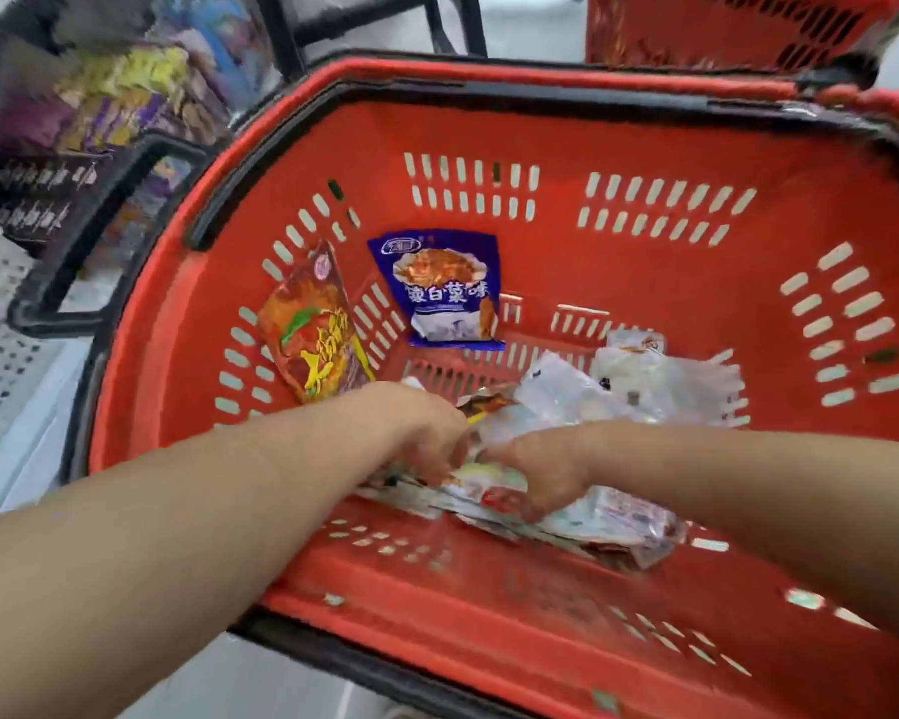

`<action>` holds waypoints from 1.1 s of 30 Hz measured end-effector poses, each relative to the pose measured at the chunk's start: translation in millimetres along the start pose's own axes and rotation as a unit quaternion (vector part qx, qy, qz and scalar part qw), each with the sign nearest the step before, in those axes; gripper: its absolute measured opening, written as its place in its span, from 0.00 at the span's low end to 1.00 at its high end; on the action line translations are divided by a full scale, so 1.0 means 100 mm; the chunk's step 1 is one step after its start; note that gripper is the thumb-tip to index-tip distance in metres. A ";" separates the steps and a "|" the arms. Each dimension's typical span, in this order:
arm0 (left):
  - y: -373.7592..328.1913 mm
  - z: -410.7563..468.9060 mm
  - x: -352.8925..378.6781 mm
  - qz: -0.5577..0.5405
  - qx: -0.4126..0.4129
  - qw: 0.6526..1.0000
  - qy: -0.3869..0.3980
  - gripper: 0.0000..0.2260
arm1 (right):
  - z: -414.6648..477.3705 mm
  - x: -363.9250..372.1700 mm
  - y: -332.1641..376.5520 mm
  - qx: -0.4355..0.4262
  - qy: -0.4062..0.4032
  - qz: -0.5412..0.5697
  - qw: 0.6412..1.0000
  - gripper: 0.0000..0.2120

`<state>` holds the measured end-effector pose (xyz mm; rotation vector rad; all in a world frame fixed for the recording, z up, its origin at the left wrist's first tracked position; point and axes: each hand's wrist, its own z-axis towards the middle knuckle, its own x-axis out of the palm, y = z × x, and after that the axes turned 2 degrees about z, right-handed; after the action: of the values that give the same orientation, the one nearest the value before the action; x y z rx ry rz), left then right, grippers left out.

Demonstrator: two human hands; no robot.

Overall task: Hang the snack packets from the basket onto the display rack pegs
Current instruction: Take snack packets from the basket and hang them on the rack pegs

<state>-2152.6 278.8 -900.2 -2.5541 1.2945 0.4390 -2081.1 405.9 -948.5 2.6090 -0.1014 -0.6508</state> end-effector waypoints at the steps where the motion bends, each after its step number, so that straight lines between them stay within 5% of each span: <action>1: 0.03 0.08 0.00 -0.001 0.003 1.000 0.007 0.19 | 0.11 0.06 -0.03 -0.012 0.004 -0.049 0.999 0.42; 9: 0.06 0.02 -0.09 0.010 -0.040 0.997 -0.061 0.20 | 0.33 0.21 0.00 -0.085 -0.056 -0.200 0.975 0.32; 17: -0.05 0.11 0.39 -0.069 -0.013 0.985 -0.156 0.12 | 0.16 0.05 -0.12 -0.001 -0.149 -0.200 0.968 0.09; 21: 0.07 0.10 0.44 -0.144 -0.028 0.959 -0.242 0.22 | -0.09 -0.26 -0.06 0.014 -0.164 -0.210 0.964 0.05; 29: 0.24 -0.16 0.23 -0.317 -0.016 0.861 -0.398 0.19 | -0.65 -0.85 0.20 0.025 -0.261 -0.260 0.929 0.10; 31: 0.31 -0.32 0.14 -0.396 0.018 0.823 -0.408 0.18 | -0.79 -0.88 0.17 0.026 -0.296 -0.325 0.898 0.05; 33: 0.37 -0.49 0.06 -0.395 0.040 0.831 -0.390 0.18 | -0.91 -0.85 0.12 0.005 -0.335 -0.393 0.856 0.05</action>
<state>-2171.4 236.2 -860.4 -2.1525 -0.0487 1.0281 -2114.3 447.4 -834.8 2.2294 0.7897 -1.8107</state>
